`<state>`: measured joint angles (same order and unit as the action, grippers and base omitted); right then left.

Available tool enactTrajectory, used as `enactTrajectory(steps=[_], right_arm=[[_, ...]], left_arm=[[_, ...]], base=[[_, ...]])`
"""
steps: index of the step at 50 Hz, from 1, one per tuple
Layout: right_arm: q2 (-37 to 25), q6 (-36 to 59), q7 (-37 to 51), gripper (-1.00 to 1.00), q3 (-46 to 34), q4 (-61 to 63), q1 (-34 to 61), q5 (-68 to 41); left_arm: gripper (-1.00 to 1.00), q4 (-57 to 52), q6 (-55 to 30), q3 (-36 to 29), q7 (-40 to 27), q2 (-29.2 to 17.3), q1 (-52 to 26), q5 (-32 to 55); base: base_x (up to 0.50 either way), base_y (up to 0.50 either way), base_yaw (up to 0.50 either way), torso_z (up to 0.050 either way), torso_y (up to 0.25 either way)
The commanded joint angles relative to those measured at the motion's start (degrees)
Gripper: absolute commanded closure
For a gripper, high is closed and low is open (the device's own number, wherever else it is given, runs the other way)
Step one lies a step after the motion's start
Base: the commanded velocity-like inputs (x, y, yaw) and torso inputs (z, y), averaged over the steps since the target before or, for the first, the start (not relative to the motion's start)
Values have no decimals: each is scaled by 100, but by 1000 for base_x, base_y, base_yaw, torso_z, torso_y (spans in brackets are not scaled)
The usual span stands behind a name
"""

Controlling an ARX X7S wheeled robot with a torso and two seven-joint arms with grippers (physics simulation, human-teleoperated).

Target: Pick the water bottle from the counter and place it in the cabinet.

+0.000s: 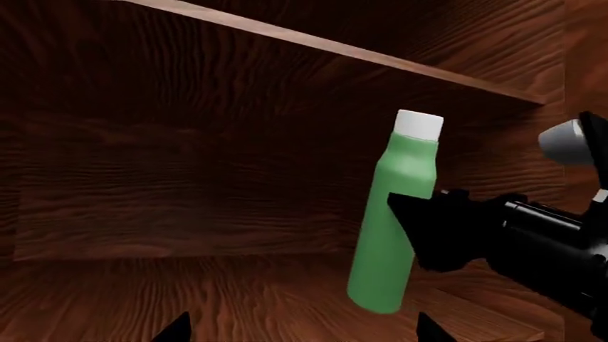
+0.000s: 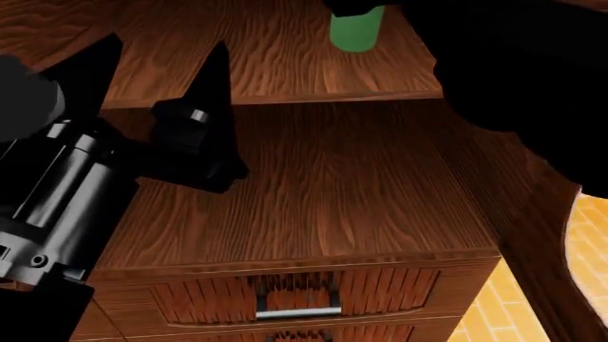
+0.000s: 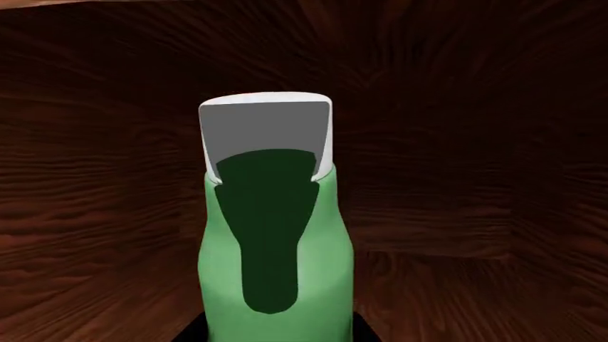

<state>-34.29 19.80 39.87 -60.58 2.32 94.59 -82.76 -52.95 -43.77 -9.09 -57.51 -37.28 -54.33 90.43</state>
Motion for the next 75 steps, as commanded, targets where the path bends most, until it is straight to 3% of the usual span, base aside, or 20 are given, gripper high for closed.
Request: enactTrajectory(steps=[1,18,56,68,75], right_arm=[[235,59,-392,100,-7,-602,74,312],[1286,-375,-1673,100,-539,-3189,-195,1186],[3166,-1559,-3549,100,-593,-7439,-280,1714],[3257,-1596,-3534,100,-572,-7648,-284,1800],[2890,-1454,-3131,100,-552,-6790,-370,1746]], left_arm=[[-100,2,39,24,55,-17,112,-79],[-100,110,103,87,278,-53,400,-369],[-100,212,235,184,482,-144,767,-729],[-100,223,275,201,498,-163,805,-728],[-100,239,273,168,521,-147,818,-767]], base=[[0,0,0,0,0],[0,0,0,0,1],[0,0,0,0,1],[0,0,0,0,0],[0,0,0,0,0]])
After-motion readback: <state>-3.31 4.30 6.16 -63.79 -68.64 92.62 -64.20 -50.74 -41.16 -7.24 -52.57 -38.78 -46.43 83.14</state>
